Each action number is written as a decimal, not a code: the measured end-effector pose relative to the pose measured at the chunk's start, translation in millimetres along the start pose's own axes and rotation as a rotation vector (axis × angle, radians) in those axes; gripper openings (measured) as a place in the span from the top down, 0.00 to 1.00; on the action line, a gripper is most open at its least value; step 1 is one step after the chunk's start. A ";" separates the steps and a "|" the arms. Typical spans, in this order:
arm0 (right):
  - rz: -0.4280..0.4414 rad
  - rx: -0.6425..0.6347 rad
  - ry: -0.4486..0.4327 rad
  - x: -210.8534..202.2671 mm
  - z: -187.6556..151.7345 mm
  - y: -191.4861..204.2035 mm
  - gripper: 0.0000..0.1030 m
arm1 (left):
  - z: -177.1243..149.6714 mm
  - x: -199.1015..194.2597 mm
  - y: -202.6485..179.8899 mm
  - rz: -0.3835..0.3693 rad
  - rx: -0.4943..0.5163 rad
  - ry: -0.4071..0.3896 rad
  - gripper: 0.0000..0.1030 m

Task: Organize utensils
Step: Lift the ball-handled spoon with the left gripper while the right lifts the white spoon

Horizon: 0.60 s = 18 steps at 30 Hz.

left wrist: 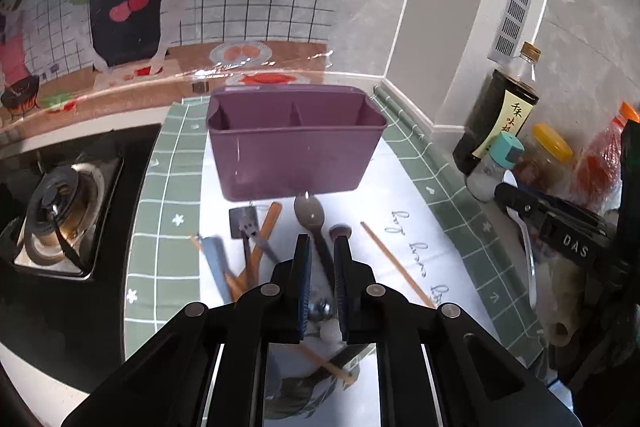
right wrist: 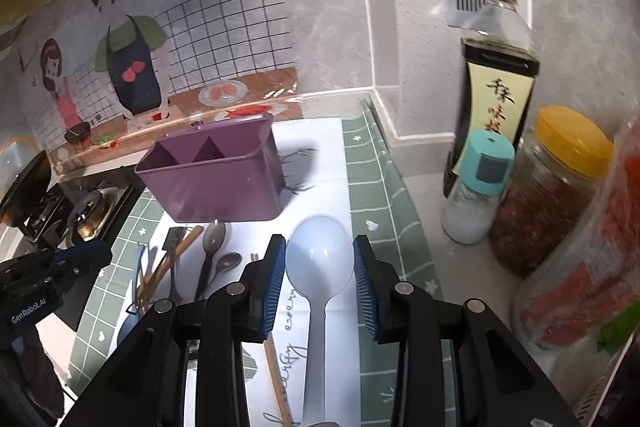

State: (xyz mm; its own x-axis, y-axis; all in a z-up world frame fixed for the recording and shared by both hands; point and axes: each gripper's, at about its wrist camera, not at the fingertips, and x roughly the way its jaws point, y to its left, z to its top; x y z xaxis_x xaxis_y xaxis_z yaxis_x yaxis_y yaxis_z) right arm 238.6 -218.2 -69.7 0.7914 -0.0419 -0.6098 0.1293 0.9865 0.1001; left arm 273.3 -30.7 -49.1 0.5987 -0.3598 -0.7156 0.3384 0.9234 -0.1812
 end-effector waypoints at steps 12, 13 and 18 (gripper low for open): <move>-0.021 -0.029 0.055 10.0 -2.2 -2.2 0.69 | -58.6 46.4 -13.7 -0.063 0.057 0.113 0.62; -0.019 -0.029 0.056 10.8 -2.2 -2.3 0.69 | -58.9 49.7 -14.2 -0.050 0.058 0.112 0.62; -0.010 -0.044 0.069 14.5 -4.8 2.2 0.69 | -62.3 67.3 -17.4 -0.021 0.077 0.153 0.63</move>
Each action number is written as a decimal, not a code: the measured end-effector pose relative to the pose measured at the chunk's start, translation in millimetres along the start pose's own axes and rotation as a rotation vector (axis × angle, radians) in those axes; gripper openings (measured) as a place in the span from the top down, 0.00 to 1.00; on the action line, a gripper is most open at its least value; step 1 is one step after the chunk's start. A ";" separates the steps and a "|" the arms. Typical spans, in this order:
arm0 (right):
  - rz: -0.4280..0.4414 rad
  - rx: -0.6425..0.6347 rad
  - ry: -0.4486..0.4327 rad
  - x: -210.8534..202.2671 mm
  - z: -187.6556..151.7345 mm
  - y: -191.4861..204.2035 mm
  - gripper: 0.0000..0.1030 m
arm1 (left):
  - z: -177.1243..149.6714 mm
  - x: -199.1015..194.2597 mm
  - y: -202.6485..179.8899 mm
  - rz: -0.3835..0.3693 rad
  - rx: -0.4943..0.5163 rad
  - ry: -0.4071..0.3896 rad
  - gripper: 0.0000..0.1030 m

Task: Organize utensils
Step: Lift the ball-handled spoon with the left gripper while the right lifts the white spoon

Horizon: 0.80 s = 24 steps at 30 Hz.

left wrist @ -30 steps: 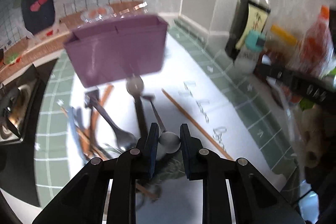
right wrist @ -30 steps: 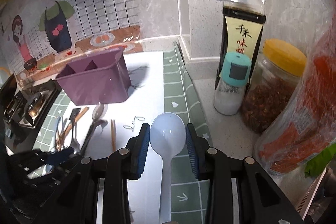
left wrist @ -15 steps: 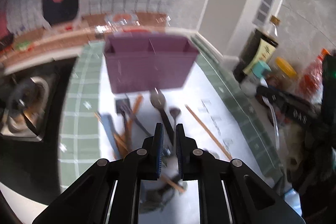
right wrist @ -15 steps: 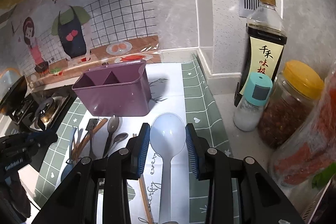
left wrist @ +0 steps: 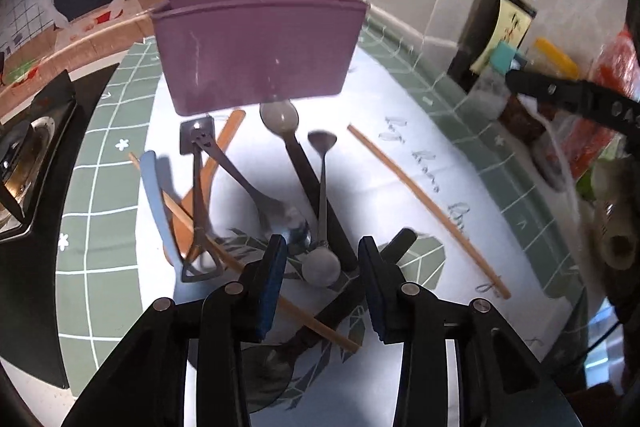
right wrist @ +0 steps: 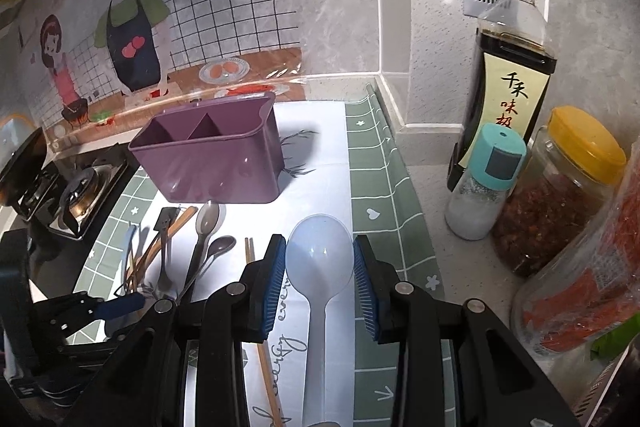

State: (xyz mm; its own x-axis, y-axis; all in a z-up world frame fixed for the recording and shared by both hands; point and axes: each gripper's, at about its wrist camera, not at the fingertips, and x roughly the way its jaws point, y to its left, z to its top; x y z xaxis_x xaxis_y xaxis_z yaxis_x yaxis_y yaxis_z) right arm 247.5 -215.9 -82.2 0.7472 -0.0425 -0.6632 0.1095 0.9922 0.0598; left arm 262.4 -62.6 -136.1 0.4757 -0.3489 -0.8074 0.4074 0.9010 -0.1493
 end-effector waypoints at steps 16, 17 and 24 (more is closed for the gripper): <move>-0.006 0.023 0.000 0.8 -3.2 -8.3 0.69 | 10.0 -16.0 6.4 0.096 -0.005 -0.050 0.78; -0.004 0.023 -0.005 0.4 -2.2 -7.6 0.69 | 15.0 -26.7 8.9 0.099 -0.012 -0.082 0.78; 0.023 0.026 -0.028 -1.3 6.9 2.5 0.69 | 45.8 -68.3 31.7 0.086 -0.092 -0.163 0.78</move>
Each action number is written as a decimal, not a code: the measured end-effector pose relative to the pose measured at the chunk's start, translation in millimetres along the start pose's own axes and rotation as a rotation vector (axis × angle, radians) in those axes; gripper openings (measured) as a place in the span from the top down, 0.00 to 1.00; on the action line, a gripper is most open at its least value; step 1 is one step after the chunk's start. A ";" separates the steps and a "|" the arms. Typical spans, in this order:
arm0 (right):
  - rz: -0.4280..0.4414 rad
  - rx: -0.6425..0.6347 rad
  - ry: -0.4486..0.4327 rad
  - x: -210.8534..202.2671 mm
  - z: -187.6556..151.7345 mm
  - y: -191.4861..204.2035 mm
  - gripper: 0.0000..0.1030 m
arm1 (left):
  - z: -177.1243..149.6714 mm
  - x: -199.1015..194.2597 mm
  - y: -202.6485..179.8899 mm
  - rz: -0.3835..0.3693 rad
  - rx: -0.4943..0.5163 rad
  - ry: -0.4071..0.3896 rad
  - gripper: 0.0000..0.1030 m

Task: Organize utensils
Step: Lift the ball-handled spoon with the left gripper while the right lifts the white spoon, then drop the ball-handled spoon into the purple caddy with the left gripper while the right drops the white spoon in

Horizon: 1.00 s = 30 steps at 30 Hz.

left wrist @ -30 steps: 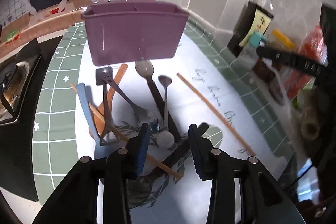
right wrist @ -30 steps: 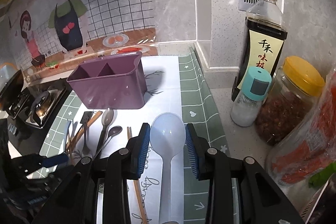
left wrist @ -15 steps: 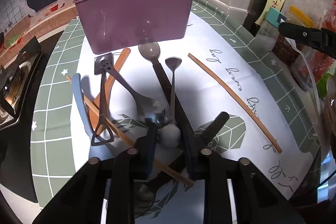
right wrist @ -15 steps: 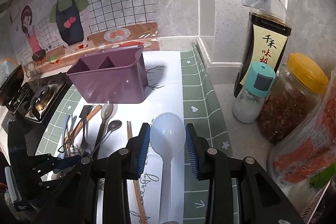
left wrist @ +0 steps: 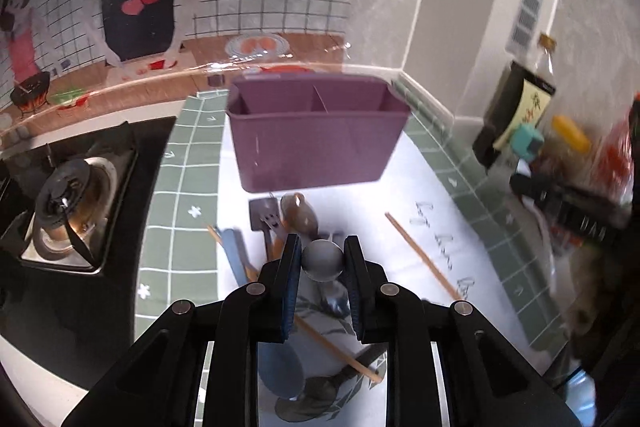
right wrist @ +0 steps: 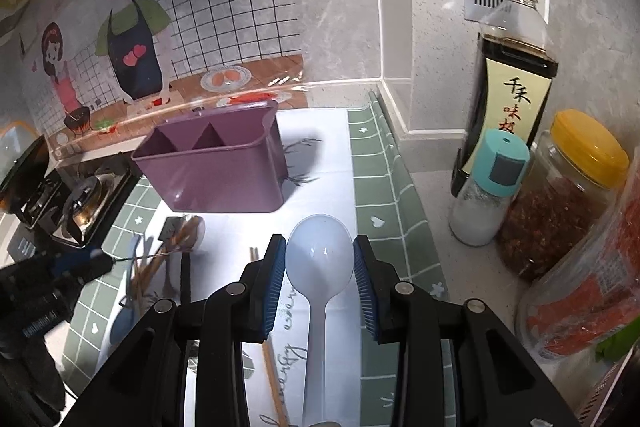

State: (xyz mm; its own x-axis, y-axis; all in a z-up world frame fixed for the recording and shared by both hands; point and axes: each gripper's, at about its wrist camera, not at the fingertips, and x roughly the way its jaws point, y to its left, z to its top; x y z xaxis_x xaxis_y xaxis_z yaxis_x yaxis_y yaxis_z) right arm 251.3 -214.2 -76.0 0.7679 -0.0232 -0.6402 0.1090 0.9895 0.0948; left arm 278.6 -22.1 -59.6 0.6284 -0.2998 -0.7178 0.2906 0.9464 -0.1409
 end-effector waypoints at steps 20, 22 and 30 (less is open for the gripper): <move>0.112 0.017 -0.089 -9.1 38.1 17.4 0.69 | 66.2 -67.1 15.2 -0.011 -0.058 -0.138 0.78; 0.159 0.011 -0.172 -28.8 67.3 25.5 0.69 | 90.7 -85.4 18.7 -0.001 -0.056 -0.194 0.78; 0.309 -0.009 -0.429 -64.3 169.0 50.8 0.69 | 179.0 -124.8 34.1 -0.054 -0.054 -0.355 0.78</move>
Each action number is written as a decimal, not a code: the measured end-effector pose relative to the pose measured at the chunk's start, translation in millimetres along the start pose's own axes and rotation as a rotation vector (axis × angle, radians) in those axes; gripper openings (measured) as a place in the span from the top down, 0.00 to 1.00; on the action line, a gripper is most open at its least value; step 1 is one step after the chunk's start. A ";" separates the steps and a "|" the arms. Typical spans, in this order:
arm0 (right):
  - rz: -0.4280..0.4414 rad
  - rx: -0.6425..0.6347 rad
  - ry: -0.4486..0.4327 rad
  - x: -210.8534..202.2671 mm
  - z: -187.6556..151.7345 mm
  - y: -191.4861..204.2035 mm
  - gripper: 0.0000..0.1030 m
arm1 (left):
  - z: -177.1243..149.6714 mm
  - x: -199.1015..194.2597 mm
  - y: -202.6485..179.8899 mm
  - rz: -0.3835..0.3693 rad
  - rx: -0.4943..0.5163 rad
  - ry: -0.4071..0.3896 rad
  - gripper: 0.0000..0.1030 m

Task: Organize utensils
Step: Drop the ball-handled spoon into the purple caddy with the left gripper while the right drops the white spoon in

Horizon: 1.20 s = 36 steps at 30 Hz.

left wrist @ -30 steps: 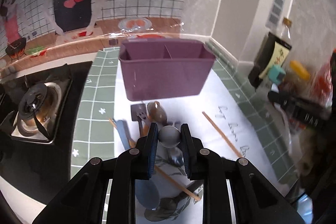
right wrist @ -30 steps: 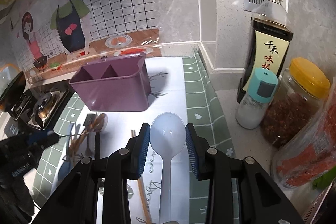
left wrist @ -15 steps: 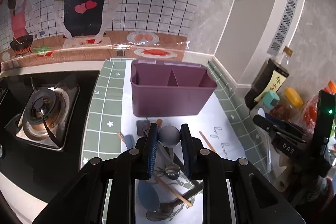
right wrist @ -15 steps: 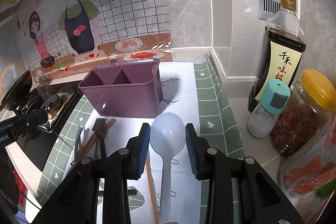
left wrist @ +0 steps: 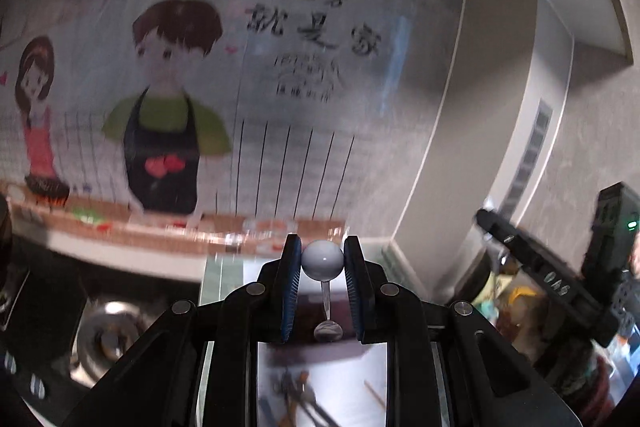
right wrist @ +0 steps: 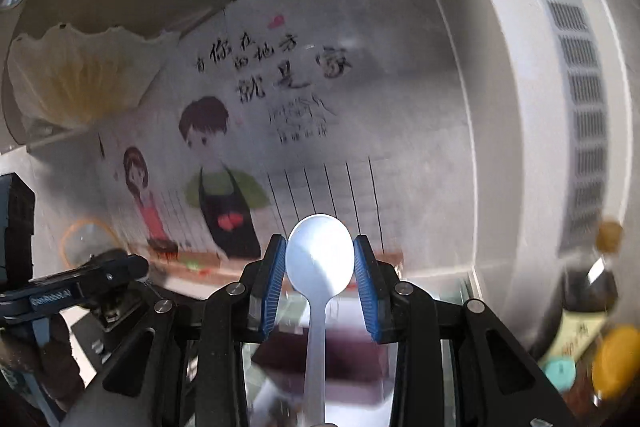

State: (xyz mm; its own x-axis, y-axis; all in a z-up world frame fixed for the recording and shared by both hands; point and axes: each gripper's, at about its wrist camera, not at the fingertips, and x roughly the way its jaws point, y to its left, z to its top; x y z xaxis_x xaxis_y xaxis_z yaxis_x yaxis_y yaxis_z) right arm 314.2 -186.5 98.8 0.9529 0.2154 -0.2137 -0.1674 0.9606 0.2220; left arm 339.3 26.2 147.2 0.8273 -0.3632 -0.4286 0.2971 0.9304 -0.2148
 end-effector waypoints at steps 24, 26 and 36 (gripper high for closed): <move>-0.070 0.091 0.221 162.6 -95.1 -52.7 0.69 | -57.9 175.8 44.4 0.001 -0.033 0.260 0.78; -0.089 0.083 0.249 165.0 -102.0 -55.3 0.69 | -65.6 183.3 46.2 0.008 -0.041 0.284 0.78; -0.105 0.014 0.240 177.6 -97.9 -51.0 0.69 | -87.3 191.1 46.7 -0.001 -0.078 0.312 0.75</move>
State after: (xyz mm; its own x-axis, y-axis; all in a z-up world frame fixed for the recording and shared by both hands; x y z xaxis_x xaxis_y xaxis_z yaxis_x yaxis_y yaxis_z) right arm 467.2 -180.0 -43.6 0.8772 0.1522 -0.4555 -0.0657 0.9776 0.2000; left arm 469.6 -4.2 -21.3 0.6377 -0.3728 -0.6741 0.2502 0.9279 -0.2764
